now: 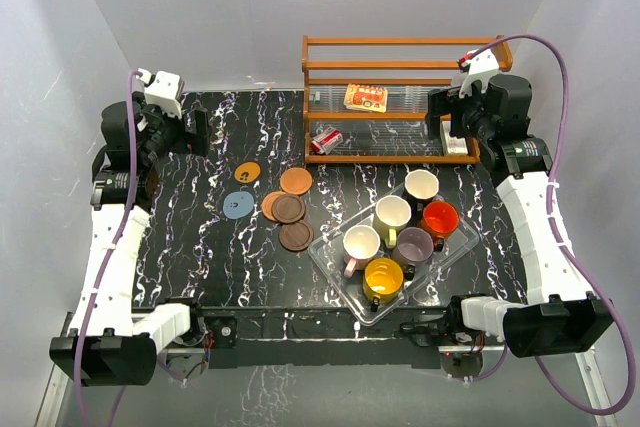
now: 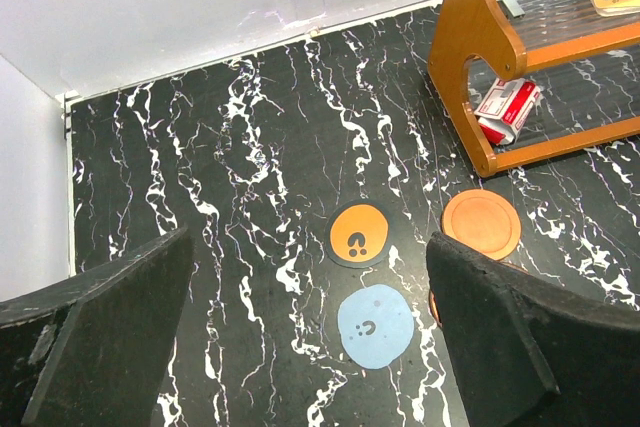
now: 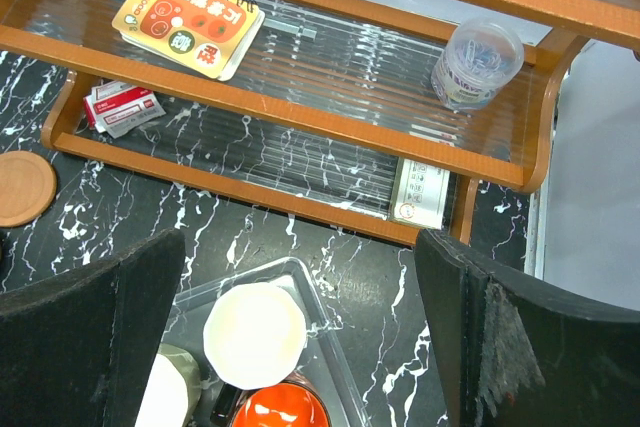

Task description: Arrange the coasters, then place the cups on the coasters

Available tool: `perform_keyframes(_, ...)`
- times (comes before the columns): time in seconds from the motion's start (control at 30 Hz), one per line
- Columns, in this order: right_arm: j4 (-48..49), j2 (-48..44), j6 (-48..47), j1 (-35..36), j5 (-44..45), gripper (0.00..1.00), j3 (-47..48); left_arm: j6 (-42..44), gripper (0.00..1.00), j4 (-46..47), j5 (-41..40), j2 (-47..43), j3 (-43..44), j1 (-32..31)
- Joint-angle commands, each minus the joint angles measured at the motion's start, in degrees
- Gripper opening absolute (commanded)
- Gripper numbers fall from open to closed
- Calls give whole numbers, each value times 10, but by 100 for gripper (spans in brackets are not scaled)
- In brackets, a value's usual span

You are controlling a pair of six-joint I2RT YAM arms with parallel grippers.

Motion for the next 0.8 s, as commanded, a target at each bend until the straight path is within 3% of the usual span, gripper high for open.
perform_keyframes(0.0, 16, -18, 8, -4, -17, 98, 34, -3, 99, 19, 24, -17, -4, 5)
perform_keyframes(0.37, 20, -16, 3, -4, -30, 98, 39, -14, 99, 45, 30, -20, -27, 6)
perform_keyframes(0.57, 27, -11, -4, -4, -44, 98, 41, 26, 99, 29, 35, -16, -36, 6)
perform_keyframes(0.77, 0, 13, -29, -3, -86, 98, 52, 65, 99, -5, 89, -7, -39, 6)
